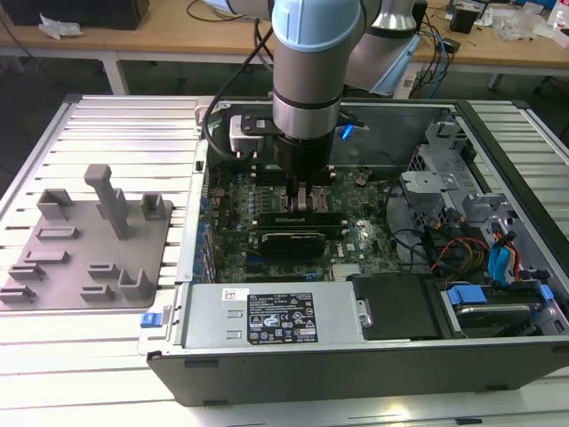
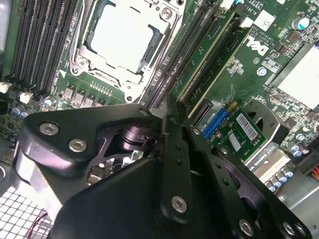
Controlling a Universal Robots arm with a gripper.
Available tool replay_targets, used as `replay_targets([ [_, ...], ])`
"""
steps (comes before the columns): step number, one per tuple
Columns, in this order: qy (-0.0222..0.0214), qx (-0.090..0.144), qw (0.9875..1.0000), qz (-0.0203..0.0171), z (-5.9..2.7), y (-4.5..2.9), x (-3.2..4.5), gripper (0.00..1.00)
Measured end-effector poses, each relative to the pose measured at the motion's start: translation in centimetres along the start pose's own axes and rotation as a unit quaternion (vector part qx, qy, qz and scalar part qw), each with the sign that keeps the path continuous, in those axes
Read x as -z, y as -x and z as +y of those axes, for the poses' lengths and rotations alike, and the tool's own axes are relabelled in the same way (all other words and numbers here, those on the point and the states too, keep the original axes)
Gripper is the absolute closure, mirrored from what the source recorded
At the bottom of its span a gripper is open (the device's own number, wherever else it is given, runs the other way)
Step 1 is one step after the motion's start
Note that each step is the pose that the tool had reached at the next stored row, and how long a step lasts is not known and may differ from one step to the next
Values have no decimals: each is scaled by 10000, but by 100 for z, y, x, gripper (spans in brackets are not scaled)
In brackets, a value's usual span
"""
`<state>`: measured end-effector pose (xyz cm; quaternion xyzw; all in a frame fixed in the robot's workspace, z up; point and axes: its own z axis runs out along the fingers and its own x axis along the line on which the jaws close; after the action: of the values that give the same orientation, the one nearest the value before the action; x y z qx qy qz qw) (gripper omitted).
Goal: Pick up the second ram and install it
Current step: 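Insert the second ram into the second slot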
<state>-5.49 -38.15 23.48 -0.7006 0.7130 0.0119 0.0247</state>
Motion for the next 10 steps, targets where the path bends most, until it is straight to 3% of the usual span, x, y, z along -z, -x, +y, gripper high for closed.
replay_targets([
  [7,-1,0,10000,-11,0,-2,-37,91],
  [10,-3,-7,10000,-12,0,0,-13,91],
])
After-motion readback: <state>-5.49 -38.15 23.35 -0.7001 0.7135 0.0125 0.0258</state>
